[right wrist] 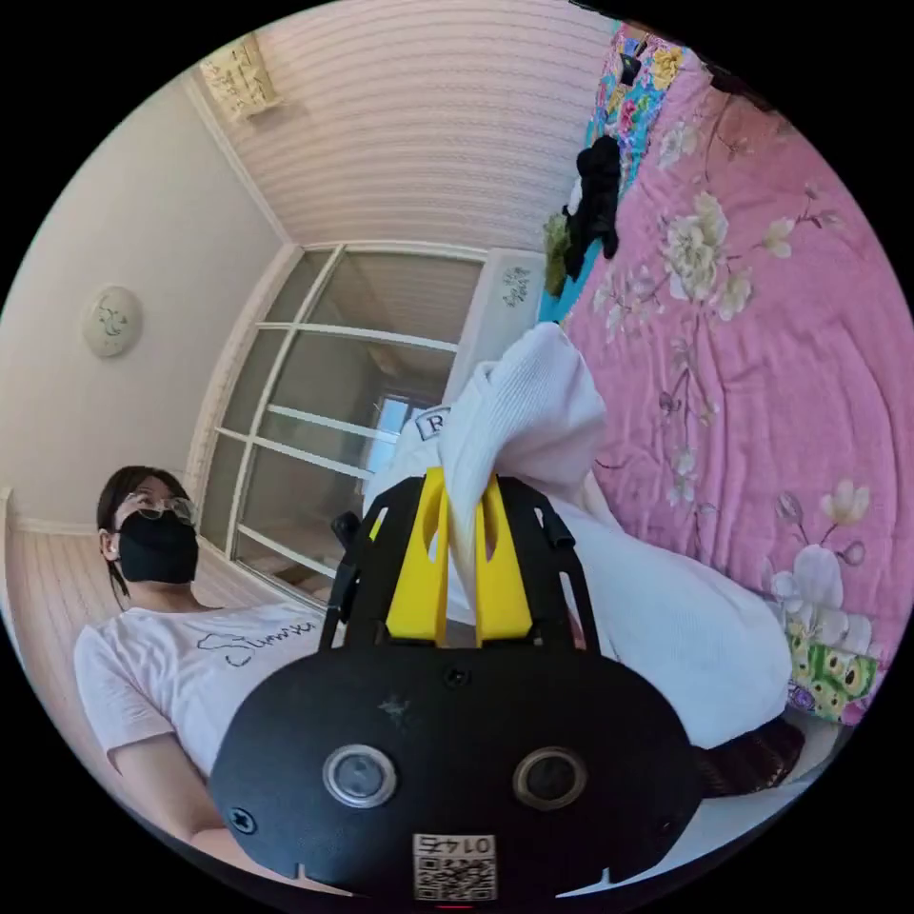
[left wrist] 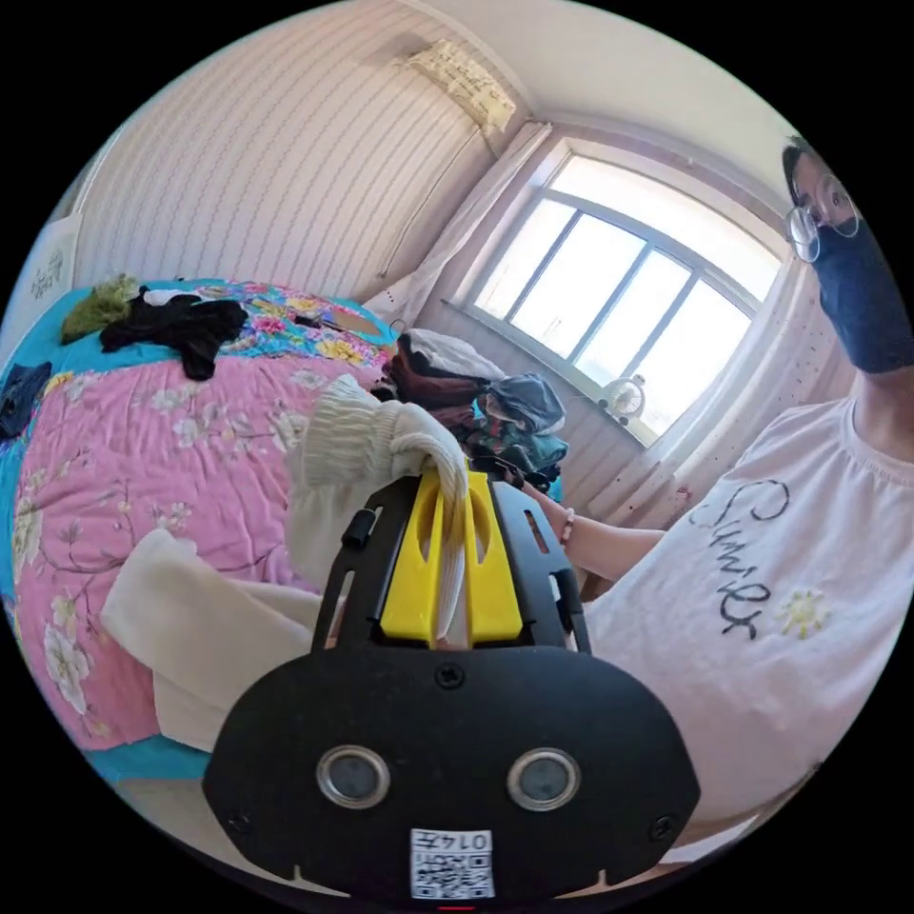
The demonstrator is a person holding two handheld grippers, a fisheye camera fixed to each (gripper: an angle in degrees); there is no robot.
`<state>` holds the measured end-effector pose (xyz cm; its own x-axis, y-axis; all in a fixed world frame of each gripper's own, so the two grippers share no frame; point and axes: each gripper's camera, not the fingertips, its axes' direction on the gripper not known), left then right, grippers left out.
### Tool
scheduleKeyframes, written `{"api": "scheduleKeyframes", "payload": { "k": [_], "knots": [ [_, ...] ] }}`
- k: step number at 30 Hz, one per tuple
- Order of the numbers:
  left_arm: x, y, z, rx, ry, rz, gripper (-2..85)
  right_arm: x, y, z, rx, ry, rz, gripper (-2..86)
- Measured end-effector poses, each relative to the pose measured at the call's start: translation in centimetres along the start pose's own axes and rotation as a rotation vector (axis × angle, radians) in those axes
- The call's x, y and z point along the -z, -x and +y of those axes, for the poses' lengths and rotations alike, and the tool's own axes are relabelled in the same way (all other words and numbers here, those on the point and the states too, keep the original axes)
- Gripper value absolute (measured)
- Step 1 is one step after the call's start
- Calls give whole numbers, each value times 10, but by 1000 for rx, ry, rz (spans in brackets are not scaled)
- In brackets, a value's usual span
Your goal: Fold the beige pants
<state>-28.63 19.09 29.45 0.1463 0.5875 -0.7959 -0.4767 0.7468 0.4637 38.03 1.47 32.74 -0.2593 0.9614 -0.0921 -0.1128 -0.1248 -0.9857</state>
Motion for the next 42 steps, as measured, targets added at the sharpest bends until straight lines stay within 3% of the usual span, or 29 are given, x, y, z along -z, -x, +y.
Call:
{"api": "scheduleKeyframes", "payload": {
  "k": [2,7,11,16,21,23,26,32,36,42],
  "knots": [
    [16,-32,-53,-168,-90,129,-4,27,60,-23,185,-108,-107,16],
    [76,-116,-183,-480,-283,286,-5,48,273,-98,766,-145,-9,12],
    [183,-195,-248,-644,-585,126,-5,28,486,-134,1167,-228,160,18],
    [284,-177,-233,-551,-804,-74,-3,-57,587,-174,1180,-295,543,30],
    [321,-86,-137,-383,-747,-234,-3,-185,521,-215,1126,-87,705,37],
    [315,-37,-64,-246,-670,-400,-3,-255,444,-236,1034,135,724,38],
    [294,29,39,11,-581,-473,-3,-333,324,-235,899,367,727,39],
    [251,117,210,561,-319,-603,-3,-403,86,-171,498,757,780,39],
    [248,132,251,672,-348,-501,-3,-396,41,-148,427,798,803,39],
    [288,151,236,618,-506,-555,-3,-420,88,-190,522,782,657,39]
  ]
}}
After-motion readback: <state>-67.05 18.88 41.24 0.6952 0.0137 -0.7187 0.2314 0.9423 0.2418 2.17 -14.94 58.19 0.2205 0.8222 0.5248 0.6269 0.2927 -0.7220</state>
